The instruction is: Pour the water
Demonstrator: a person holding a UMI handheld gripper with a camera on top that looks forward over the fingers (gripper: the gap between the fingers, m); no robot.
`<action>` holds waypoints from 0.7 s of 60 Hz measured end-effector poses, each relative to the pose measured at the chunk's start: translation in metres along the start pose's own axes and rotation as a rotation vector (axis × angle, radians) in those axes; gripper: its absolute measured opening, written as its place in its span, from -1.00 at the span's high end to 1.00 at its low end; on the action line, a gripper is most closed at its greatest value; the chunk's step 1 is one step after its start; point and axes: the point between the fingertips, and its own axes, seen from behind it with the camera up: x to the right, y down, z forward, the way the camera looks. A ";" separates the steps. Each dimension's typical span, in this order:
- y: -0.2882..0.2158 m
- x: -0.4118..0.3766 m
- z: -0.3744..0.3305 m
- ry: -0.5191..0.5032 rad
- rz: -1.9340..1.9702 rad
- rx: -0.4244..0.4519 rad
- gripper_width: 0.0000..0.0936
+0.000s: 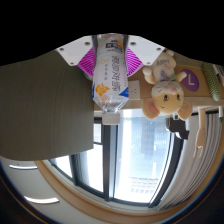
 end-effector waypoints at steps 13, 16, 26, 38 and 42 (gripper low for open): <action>0.044 0.001 0.011 -0.023 0.021 -0.016 0.22; 0.048 0.000 0.010 -0.017 0.015 -0.012 0.21; 0.047 0.002 0.007 -0.003 0.029 0.012 0.04; 0.062 -0.004 0.005 -0.026 0.014 -0.039 -0.70; 0.072 -0.008 -0.003 -0.060 -0.014 -0.069 -0.82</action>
